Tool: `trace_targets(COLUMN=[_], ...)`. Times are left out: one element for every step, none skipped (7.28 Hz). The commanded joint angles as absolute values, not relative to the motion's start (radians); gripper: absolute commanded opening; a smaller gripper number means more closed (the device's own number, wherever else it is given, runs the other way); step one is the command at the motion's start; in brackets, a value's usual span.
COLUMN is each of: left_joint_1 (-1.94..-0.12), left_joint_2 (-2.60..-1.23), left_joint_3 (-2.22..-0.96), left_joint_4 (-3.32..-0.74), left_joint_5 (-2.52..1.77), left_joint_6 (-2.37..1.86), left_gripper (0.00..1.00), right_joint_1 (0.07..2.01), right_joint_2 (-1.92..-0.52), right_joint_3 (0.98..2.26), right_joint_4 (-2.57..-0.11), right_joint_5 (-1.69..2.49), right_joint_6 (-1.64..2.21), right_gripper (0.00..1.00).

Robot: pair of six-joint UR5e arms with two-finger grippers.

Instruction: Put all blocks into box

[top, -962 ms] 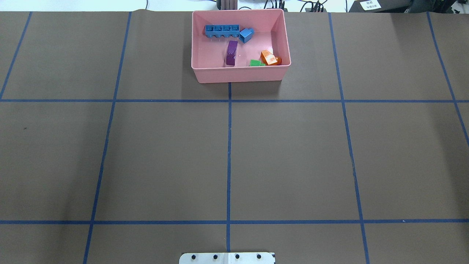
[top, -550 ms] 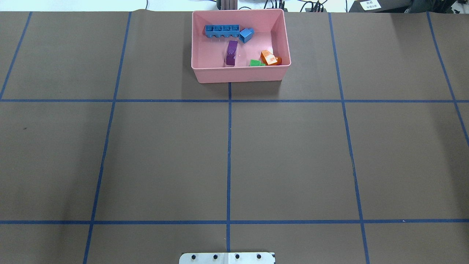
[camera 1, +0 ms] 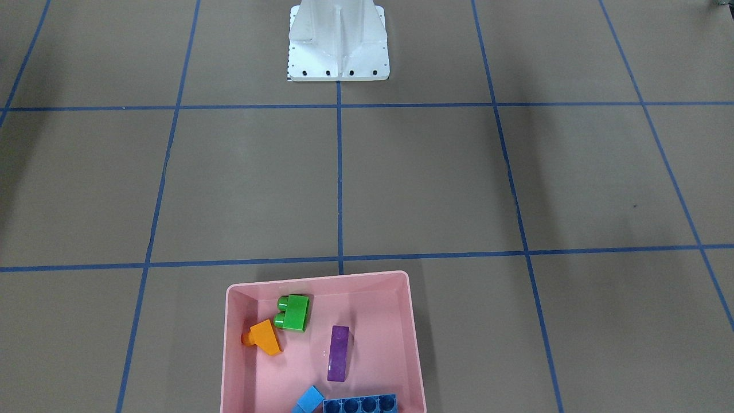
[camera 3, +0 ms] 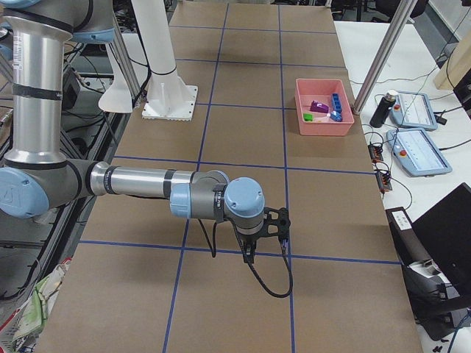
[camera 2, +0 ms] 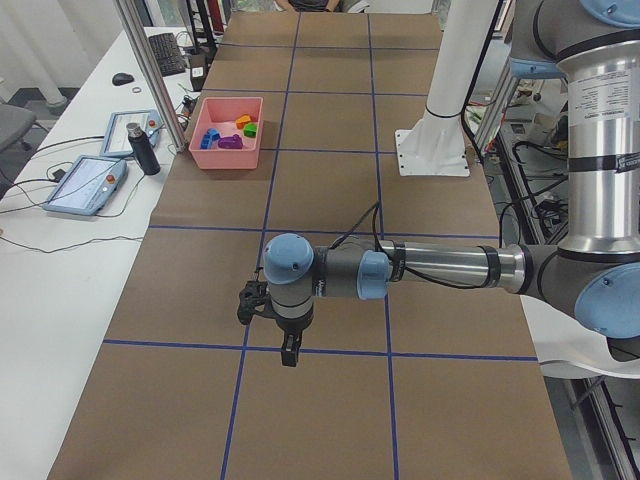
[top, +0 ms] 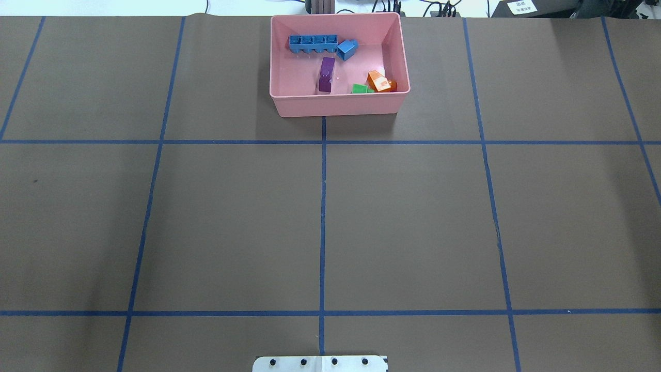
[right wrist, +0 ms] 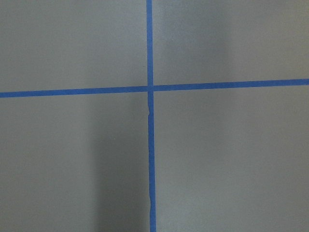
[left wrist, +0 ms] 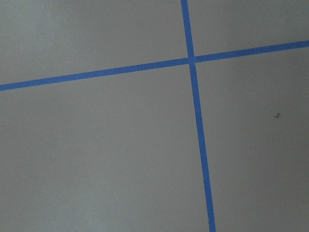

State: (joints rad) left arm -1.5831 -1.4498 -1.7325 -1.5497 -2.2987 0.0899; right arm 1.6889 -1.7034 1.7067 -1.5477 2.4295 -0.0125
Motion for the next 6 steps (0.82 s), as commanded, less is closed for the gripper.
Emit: trace_targets(left_joint_1=[-1.583,-1.583,-1.583,-1.583,-1.583,-1.583], left_joint_2=[-1.448,-1.45,-1.45,-1.45,-1.448,-1.45], left_joint_3=[-1.732,-1.733,-1.733,-1.733,-1.733,-1.736], left_joint_4=[-1.551,-1.551,-1.551,-1.551,-1.551,-1.555], left_joint_5=[-2.299,-2.301,-2.299,-2.301,-2.301,-2.302], left_joint_6=[0.083,0.081,0.081,0.081,0.06,-0.025], left_gripper=[1.0,1.0,1.0,1.0,1.0,1.0], right_joint_1=[1.687,1.689,1.689,1.689,1.687,1.689], right_joint_2=[-1.706,-1.706,-1.706,-1.706,-1.707,-1.709], right_joint_3=[1.707,1.707,1.707,1.706,1.706,1.707], right_joint_4=[-1.551,-1.551,-1.549,-1.548,-1.546,-1.543], right_joint_5=[2.431,2.431,2.43,2.43,2.43,2.428], right_joint_6=[-0.011,-0.011,-0.011,-0.011,-0.011,-0.011], right_gripper=[1.0,1.0,1.0,1.0,1.0,1.0])
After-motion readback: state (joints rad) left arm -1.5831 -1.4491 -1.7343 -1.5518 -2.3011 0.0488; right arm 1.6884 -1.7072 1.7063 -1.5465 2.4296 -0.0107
